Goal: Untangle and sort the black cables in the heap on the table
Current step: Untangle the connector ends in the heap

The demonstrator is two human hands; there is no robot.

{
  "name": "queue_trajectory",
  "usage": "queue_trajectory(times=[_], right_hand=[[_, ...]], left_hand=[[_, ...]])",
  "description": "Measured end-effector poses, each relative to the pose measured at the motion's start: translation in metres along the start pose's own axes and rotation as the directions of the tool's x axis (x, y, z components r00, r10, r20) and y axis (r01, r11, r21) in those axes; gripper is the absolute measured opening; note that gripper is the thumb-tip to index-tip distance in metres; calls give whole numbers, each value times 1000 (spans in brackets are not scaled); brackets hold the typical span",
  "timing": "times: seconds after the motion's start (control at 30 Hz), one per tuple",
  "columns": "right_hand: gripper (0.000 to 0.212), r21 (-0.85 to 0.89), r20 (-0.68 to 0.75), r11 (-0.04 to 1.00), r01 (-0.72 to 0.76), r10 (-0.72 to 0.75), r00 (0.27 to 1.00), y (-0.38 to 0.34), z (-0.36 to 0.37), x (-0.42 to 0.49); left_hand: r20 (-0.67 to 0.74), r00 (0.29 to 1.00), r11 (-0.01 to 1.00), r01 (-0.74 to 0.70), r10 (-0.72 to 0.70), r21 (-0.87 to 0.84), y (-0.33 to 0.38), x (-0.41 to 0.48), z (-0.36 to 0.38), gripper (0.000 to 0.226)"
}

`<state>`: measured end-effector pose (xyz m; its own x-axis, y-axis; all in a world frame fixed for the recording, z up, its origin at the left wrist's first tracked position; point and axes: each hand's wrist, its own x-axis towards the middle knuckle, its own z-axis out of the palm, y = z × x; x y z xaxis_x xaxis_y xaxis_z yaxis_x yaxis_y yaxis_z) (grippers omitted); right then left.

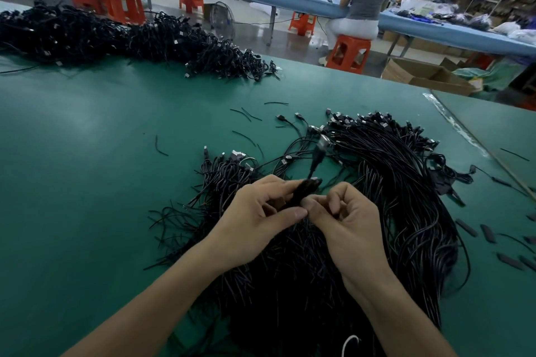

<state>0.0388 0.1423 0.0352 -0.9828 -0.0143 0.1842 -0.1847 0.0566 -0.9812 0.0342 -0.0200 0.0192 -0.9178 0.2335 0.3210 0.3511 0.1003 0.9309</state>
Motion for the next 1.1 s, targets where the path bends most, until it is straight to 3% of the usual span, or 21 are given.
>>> queue_trajectory(times=[0.1, 0.17, 0.23, 0.3, 0.4, 0.47, 0.6, 0.77, 0.97, 1.1], right_hand=[[41, 190, 108, 966, -177, 159, 981, 1, -5, 4], [34, 177, 139, 959, -221, 198, 970, 1, -10, 8], [24, 11, 100, 977, -212, 210, 973, 7, -19, 13], [9, -265, 24, 940, -217, 231, 973, 15, -30, 19], [21, -707, -47, 676, -206, 246, 968, 36, -54, 31], [30, -833, -76, 506, -223, 295, 953, 48, -63, 37], [34, -891, -127, 364, -273, 378, 917, 62, -63, 42], [24, -915, -247, 235, -329, 320, 915, 65, -55, 46], [22, -894, -304, 218, -391, 348, 887, 69, -58, 56], [35, -816, -276, 397, -420, 371, 887, 73, -68, 64]], left_hand=[[1, 999, 994, -47, 48, 95, -4, 0, -3, 27], [0, 999, 992, -47, 47, 120, -7, 2, -5, 26], [-72, 997, 988, 14, -3, 151, -10, 6, -11, 34], [-229, 970, 977, 124, -83, 173, -16, 15, -20, 38], [-445, 884, 940, 263, -143, 219, -28, 28, -40, 36], [-503, 855, 894, 318, -126, 317, -37, 34, -52, 34], [-489, 866, 739, 400, -110, 543, -57, 36, -61, 31], [-479, 865, 645, 454, -153, 615, -63, 30, -54, 32], [-433, 885, 571, 447, -171, 689, -58, 24, -55, 30], [-357, 916, 531, 398, -183, 748, -56, 23, -53, 36]])
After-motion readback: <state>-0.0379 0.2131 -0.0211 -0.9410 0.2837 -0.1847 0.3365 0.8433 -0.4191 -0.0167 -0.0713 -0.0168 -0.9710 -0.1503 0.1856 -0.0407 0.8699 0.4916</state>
